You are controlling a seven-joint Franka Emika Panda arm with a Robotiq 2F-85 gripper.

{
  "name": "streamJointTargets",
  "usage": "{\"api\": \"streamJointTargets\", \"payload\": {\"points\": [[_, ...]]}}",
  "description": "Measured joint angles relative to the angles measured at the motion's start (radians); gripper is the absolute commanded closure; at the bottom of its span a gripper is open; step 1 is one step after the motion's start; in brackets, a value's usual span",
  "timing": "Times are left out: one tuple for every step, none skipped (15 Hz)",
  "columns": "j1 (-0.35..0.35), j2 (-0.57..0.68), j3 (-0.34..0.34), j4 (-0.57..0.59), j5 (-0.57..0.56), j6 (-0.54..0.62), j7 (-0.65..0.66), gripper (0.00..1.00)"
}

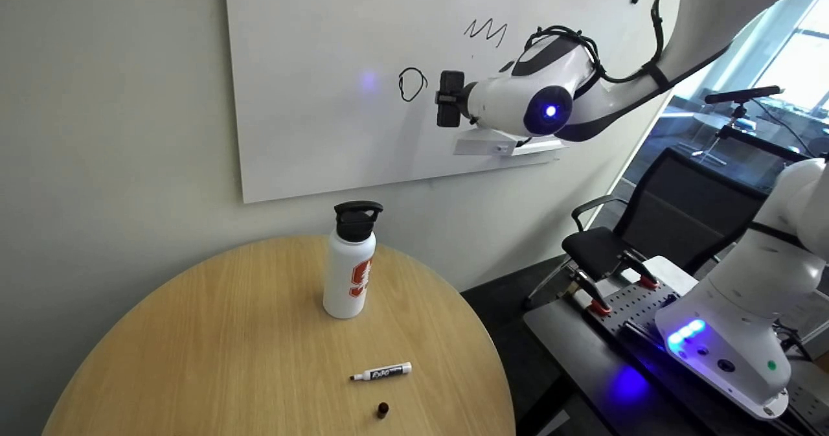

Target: Put the lid on the bottle and then erase the circle on the whiteboard using the duster

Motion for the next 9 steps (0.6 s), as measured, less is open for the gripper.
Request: {"api": "streamJointTargets", "payload": {"points": [[-0.01, 0.007, 0.005, 0.001, -0.064, -0.027, 0.005, 0.73], [-0.022, 0.016, 0.007, 0.003, -0.126, -0.052, 0.008, 0.73], [-0.035, 0.027, 0.008, 0.008, -0.18, -0.075, 0.01, 0.73], [-0.048, 0.04, 0.008, 0.015, -0.215, -0.093, 0.01, 0.48], [-0.061, 0.049, 0.012, 0.02, -0.221, -0.095, 0.01, 0.48], [-0.068, 0.053, 0.019, 0.019, -0.221, -0.095, 0.01, 0.48], [-0.07, 0.054, 0.024, 0.019, -0.22, -0.095, 0.01, 0.48], [-0.07, 0.054, 0.03, 0.019, -0.22, -0.095, 0.01, 0.73], [-0.07, 0.054, 0.035, 0.019, -0.219, -0.095, 0.01, 0.73]]}}
